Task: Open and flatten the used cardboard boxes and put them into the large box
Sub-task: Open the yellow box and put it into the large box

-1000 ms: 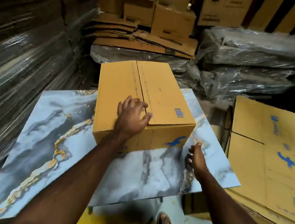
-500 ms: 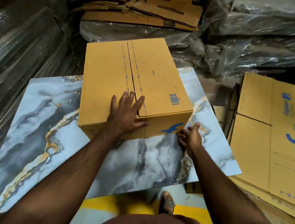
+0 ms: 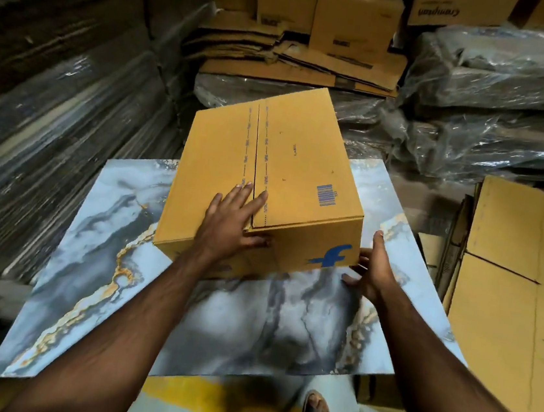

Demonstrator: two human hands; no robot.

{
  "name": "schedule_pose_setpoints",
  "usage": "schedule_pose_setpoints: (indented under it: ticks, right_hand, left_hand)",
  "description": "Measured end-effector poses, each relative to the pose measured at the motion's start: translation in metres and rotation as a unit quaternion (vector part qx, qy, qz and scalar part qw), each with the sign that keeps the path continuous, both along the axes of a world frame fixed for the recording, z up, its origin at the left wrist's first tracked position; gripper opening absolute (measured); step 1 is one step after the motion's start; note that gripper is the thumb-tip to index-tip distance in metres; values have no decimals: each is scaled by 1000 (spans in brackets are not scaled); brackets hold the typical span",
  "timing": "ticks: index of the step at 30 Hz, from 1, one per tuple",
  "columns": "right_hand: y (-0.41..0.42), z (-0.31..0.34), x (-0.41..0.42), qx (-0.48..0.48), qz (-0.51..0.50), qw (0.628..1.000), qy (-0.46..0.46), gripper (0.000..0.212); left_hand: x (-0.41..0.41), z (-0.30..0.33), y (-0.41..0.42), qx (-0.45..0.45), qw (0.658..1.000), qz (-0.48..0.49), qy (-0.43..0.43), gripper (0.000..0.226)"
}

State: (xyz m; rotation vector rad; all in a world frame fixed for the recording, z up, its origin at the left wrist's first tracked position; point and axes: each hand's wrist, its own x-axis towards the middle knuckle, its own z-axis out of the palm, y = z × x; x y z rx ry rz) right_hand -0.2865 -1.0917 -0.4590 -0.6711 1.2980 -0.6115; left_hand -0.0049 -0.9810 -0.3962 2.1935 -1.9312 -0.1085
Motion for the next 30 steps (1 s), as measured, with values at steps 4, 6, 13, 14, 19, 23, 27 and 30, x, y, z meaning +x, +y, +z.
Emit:
schedule_pose_setpoints:
  ticks: [4, 6, 13, 14, 19, 23, 27, 30]
  right_hand:
    - [-12, 57, 28, -60, -43, 984, -164, 91]
    - [-16, 91, 44, -113, -51, 970, -208, 89]
    - [-3, 194, 90, -397, 151, 888, -179, 55]
    - [2, 201, 96, -451, 198, 862, -118, 49]
    - [23, 201, 114, -565, 300, 767, 53, 83]
    - [27, 197, 120, -628, 341, 692, 105, 75]
    - [25, 168, 122, -639, 367, 663, 133, 59]
    - [20, 149, 119, -607, 402, 666, 164, 47]
  left_hand:
    - [10, 15, 5, -66, 989, 30, 131, 107]
    - [17, 19, 7, -123, 969, 44, 208, 110]
    - [11, 25, 12, -285, 787, 122, 533, 94]
    - [9, 23, 12, -289, 764, 156, 555, 96]
    - [-8, 19, 13, -315, 618, 185, 697, 70]
    - [-6, 17, 16, -306, 529, 151, 777, 69]
    - [-9, -2, 23, -238, 420, 228, 845, 66]
    - [-31, -22, 40, -155, 350, 315, 868, 40]
